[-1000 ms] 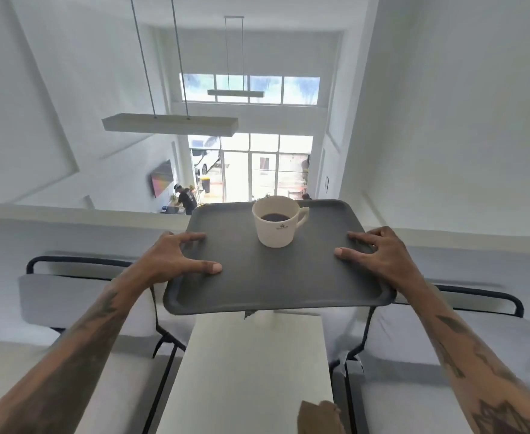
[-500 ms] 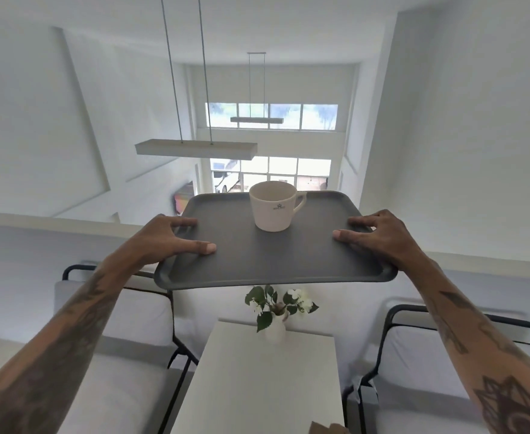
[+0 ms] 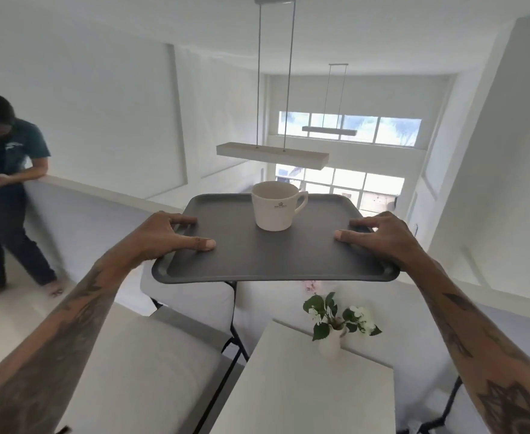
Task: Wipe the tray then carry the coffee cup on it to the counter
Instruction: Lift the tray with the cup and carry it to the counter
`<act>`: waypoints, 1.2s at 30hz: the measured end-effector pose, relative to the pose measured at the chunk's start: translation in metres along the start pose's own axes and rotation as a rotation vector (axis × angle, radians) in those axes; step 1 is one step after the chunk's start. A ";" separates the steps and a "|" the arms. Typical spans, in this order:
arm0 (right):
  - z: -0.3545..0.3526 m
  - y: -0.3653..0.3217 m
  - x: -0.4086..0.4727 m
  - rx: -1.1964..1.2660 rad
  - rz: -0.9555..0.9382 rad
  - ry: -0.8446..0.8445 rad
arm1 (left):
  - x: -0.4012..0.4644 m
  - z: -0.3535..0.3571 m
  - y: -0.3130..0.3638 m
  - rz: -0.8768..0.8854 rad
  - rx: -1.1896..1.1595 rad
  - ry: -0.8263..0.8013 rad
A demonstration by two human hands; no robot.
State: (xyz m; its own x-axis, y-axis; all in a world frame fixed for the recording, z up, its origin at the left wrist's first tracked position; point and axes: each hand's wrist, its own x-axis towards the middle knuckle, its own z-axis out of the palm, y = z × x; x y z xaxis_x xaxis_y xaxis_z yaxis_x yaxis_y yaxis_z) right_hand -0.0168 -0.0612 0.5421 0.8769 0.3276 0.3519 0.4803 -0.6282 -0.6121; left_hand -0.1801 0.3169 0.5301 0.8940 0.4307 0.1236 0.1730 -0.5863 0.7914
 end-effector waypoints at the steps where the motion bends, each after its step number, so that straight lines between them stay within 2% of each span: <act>1: 0.010 -0.013 0.003 0.008 -0.018 -0.018 | -0.006 -0.014 -0.008 -0.013 0.001 0.021; 11: 0.139 -0.176 0.007 0.160 -0.145 -0.207 | -0.092 -0.186 -0.102 -0.155 0.091 0.225; 21: 0.273 -0.356 -0.037 0.294 -0.354 -0.407 | -0.234 -0.344 -0.182 -0.361 0.168 0.473; 30: 0.375 -0.509 -0.089 0.330 -0.710 -0.599 | -0.387 -0.413 -0.217 -0.576 0.185 0.776; 36: 0.435 -0.606 -0.135 0.417 -0.906 -0.800 | -0.477 -0.440 -0.223 -0.725 0.234 0.982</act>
State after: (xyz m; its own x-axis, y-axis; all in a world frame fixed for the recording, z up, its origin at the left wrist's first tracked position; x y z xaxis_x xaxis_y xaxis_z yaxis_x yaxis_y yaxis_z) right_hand -0.4175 0.5822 0.5579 -0.0675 0.9435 0.3246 0.7528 0.2616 -0.6040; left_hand -0.8265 0.5436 0.5583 -0.1085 0.9780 0.1782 0.6573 -0.0639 0.7510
